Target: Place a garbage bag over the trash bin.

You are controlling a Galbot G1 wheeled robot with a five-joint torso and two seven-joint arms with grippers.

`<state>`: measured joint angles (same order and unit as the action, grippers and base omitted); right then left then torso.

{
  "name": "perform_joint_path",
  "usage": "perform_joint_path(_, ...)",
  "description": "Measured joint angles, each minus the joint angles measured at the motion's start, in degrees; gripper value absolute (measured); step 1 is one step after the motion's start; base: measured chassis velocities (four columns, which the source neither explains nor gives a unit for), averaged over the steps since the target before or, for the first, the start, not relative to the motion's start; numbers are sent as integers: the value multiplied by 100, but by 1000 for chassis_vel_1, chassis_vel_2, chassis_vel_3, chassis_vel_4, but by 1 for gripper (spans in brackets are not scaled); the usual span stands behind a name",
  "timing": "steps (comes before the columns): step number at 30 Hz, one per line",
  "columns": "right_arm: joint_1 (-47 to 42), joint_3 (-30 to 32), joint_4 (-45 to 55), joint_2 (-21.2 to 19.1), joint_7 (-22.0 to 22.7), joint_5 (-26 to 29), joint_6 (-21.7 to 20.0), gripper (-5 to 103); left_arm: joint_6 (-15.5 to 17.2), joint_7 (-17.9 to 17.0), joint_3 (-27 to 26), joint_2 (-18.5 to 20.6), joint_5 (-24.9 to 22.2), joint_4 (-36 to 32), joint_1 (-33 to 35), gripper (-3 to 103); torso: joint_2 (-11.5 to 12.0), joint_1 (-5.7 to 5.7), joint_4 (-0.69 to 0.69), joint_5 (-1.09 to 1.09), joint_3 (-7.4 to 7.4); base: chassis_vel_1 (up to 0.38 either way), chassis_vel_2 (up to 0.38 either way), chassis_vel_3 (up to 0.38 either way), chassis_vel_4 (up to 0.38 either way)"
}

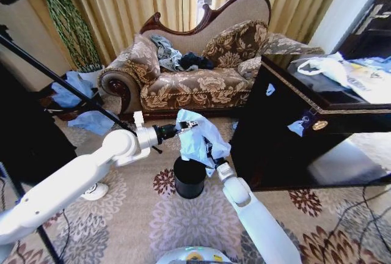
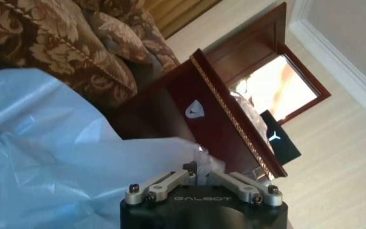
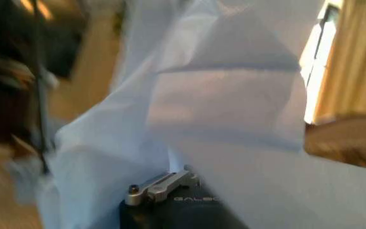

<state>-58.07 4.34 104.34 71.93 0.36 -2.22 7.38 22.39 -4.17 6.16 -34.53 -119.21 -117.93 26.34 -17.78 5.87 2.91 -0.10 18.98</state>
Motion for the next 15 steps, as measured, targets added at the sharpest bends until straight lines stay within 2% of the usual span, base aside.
perform_joint_path(4,-23,-161,150,20,-171,34,317,0,-6,-3,35,-39,-16,20,-56,0,0,0,0,0,0,0,0,0,0)
perform_joint_path(6,7,-349,122,149,-92,-14,390,0,-21,-16,90,-64,-30,16,-90,0,0,0,0,1,0,0,0,0,0)
perform_joint_path(10,118,-463,-95,339,102,-166,344,0,-30,-31,154,-64,-53,-52,-104,0,0,0,-1,1,0,0,0,0,0)
perform_joint_path(12,242,-476,-346,454,228,-230,193,0,-32,-34,169,-33,-61,-117,-88,0,0,0,-1,1,0,0,0,0,0)
perform_joint_path(15,289,-465,-467,440,242,-232,76,0,-33,-32,139,5,-77,-148,-59,0,0,0,-1,1,0,0,0,0,0)
